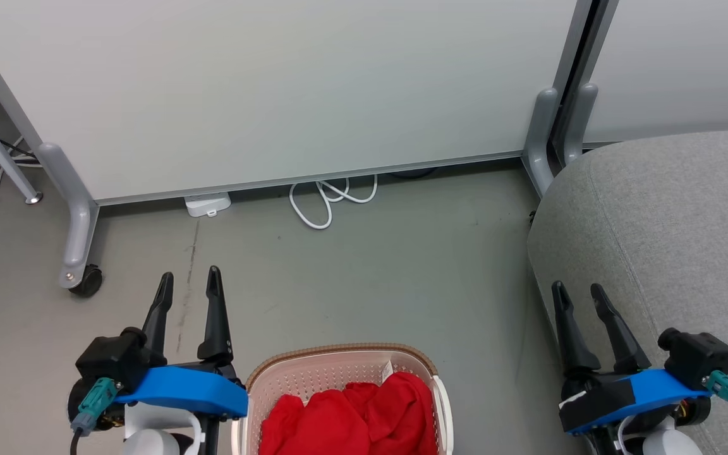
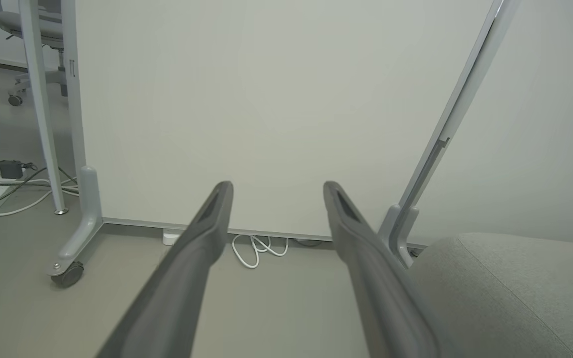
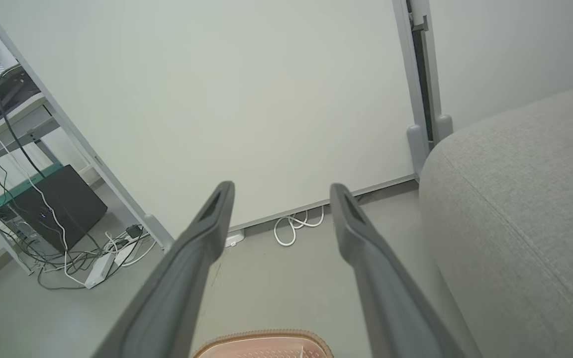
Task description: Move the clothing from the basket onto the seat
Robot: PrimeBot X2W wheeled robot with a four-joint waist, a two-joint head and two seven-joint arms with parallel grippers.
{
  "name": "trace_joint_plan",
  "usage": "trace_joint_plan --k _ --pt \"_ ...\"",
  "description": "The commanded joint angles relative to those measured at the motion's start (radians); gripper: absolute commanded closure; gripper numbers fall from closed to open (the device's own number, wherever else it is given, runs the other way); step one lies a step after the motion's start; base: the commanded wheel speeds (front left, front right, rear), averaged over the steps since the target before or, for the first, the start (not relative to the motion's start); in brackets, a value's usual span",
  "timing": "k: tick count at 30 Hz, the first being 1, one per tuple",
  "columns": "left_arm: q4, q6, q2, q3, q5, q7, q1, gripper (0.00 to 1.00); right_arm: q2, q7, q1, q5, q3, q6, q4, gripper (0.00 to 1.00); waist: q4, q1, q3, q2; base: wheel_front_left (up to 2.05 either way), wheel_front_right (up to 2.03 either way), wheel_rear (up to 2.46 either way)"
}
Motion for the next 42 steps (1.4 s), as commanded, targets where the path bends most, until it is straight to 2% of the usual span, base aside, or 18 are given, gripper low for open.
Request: trace_joint_plan --k 1,42 --pt "-0.002 0.004 0.008 -0.009 0.035 -0.012 -0.024 0.00 -0.008 -0.011 -0.026 -0.036 0.004 0.002 -0.002 0.00 0.000 0.0000 0.000 0.0000 0.00 0.00 0.00" --pt "0.043 -0.022 0.004 -0.050 0.341 -0.091 -0.031 0.00 -0.010 -0.092 -0.026 -0.347 0.011 0.002 0.038 0.00 -0.004 0.0000 -0.001 0.0000 0.00 0.00 0.00"
